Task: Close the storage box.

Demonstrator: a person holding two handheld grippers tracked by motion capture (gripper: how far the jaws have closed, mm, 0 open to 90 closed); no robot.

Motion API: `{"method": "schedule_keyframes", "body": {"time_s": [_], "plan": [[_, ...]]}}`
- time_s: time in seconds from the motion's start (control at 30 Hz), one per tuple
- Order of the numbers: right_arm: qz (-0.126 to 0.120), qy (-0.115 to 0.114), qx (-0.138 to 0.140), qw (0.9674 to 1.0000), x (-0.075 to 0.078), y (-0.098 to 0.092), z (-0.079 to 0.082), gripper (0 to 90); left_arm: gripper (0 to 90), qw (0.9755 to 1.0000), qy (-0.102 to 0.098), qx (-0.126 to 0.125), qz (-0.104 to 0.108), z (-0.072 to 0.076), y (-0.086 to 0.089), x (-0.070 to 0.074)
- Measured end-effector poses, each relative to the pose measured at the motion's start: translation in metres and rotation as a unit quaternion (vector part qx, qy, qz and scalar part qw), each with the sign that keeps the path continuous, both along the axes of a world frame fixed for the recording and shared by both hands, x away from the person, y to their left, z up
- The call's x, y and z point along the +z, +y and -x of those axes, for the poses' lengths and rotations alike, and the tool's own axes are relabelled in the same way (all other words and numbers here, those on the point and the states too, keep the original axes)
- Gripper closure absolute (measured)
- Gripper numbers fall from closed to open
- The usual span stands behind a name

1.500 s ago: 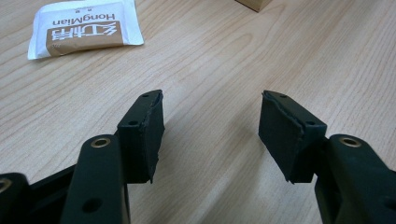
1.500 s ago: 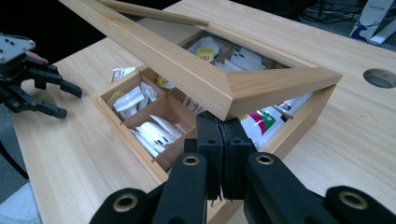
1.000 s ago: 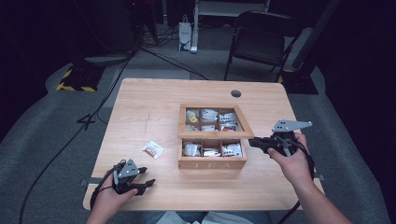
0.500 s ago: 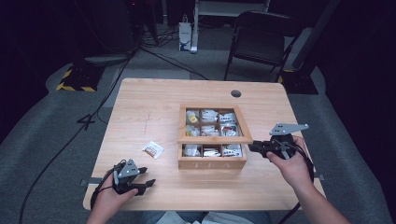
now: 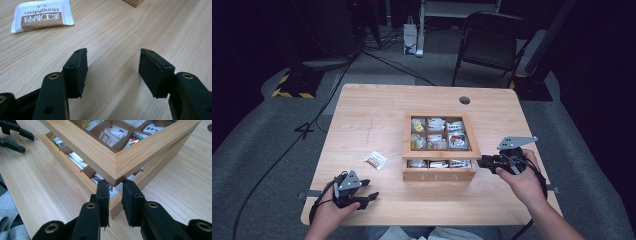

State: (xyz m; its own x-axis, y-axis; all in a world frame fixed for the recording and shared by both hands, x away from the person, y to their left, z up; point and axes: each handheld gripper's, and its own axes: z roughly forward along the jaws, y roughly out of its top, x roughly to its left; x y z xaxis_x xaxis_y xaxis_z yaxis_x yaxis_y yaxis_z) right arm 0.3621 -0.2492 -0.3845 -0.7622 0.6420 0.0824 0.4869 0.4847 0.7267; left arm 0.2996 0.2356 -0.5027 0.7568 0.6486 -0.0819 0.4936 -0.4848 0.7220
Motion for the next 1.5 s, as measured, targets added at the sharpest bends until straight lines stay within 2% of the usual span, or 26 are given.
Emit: {"method": "schedule_keyframes", "body": {"time_s": [0.5,0.83,1.0,1.23,1.3,1.4,1.5], "plan": [[0.019,0.021,0.006,0.9996,-0.017,0.001,0.002,75.0,40.7,1.0,0.002,0.0,0.002,0.0,0.0,0.0],[0.043,0.026,0.011,0.9987,-0.02,0.005,0.002,75.0,40.7,1.0,0.001,0.0,0.003,0.0,0.0,0.0],[0.043,0.027,0.012,0.9986,-0.022,0.005,0.002,75.1,40.8,1.0,0.002,0.0,0.004,-0.001,0.001,0.0],[0.056,0.041,0.013,0.9975,-0.025,0.007,0.0,74.7,40.6,1.0,0.005,-0.001,0.006,-0.001,0.0,0.0],[0.059,0.046,0.013,0.9971,-0.026,0.007,0.0,71.4,40.6,1.0,0.005,-0.001,0.005,-0.001,0.0,0.0],[0.031,0.037,0.015,0.9987,-0.022,0.004,0.0,75.9,40.8,1.0,0.005,-0.001,0.006,-0.001,0.0,0.0],[0.03,0.024,0.012,0.9992,-0.017,0.003,0.001,73.9,40.9,1.0,0.005,0.0,0.006,-0.001,0.0,0.0]]}}
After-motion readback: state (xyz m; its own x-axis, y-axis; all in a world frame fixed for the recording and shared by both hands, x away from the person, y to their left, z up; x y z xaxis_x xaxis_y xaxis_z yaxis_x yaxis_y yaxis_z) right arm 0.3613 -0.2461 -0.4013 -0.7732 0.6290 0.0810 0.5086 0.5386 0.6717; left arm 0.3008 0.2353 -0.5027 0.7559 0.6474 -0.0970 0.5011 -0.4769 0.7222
